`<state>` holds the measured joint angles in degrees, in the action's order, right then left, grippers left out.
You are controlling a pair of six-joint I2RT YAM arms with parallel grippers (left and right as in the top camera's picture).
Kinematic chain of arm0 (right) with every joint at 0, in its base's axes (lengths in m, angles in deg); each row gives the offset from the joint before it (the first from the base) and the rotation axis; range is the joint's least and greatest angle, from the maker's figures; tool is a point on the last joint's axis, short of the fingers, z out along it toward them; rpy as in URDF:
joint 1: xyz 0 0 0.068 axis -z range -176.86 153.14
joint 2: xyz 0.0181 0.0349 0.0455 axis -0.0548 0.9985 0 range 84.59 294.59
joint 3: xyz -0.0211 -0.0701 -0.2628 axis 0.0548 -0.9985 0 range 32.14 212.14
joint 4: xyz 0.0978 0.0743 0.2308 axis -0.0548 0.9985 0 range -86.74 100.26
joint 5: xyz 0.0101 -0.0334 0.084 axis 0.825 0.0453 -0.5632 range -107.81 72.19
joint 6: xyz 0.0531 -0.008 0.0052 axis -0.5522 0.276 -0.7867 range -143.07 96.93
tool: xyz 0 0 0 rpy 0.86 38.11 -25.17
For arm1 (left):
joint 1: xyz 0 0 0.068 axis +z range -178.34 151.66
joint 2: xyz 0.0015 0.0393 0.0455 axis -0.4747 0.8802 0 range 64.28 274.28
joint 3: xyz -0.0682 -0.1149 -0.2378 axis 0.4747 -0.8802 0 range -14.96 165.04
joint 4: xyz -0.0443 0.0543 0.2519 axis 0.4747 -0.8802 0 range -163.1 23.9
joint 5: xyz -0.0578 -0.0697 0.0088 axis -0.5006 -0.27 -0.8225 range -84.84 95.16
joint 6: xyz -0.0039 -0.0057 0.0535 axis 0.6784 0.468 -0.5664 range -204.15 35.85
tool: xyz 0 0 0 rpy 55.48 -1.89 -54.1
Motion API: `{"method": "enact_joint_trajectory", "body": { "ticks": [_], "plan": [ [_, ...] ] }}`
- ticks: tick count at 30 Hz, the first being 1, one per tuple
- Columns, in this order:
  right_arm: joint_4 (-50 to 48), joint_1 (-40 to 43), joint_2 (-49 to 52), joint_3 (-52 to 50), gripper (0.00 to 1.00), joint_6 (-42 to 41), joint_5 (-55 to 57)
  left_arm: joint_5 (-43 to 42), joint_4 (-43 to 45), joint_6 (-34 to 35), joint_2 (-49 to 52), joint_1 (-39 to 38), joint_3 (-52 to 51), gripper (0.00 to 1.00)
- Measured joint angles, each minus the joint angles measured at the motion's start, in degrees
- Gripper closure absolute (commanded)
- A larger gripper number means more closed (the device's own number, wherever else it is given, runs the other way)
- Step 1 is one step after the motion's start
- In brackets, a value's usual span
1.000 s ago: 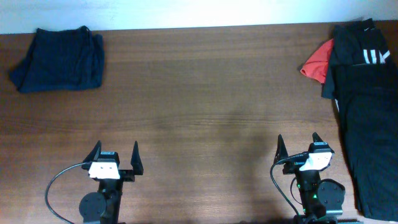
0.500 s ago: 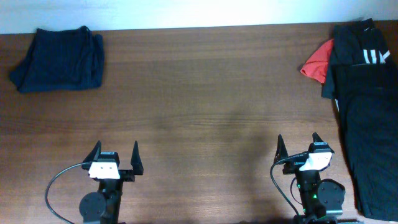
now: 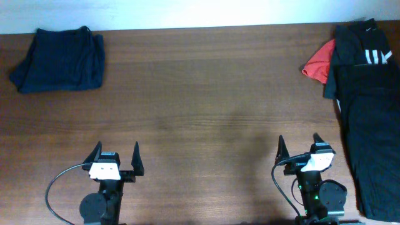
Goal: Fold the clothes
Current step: 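Move the right gripper toward the black clothing pile on the right, then grasp the black shorts from the pile with the right gripper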
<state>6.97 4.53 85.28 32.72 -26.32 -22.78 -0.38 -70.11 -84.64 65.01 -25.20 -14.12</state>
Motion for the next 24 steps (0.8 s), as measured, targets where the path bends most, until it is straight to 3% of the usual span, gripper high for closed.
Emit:
{"method": "enact_joint_trajectory", "body": {
  "ticks": [3,4,7,10,16,20,23,24],
  "plan": [
    [-1.0,0.0,0.0,0.0,0.01,-15.4,-12.6,0.0,0.0,0.0,0.0,0.0,0.0,0.01],
    [-1.2,0.0,0.0,0.0,0.01,-24.3,-21.4,0.0,0.0,0.0,0.0,0.0,0.0,0.01],
    [-1.2,0.0,0.0,0.0,0.01,-32.7,-33.5,0.0,0.0,0.0,0.0,0.0,0.0,0.01],
    [-1.1,0.0,0.0,0.0,0.01,-35.3,-38.1,0.0,0.0,0.0,0.0,0.0,0.0,0.01],
    [-10.0,0.0,0.1,0.1,0.01,-35.2,-38.1,0.0,0.0,0.0,0.0,0.0,0.0,0.01],
    [-10.2,0.0,2.9,7.1,0.01,-29.5,-29.6,0.0,0.0,0.0,-0.1,0.0,0.0,0.01],
    [-8.9,0.0,17.5,18.9,0.01,-20.2,-20.4,0.0,0.0,0.0,0.1,0.0,0.0,0.01],
    [-8.4,0.0,29.0,26.9,0.01,-16.6,-17.5,0.0,0.0,0.0,-0.1,0.0,0.0,0.01]
  ]
}}
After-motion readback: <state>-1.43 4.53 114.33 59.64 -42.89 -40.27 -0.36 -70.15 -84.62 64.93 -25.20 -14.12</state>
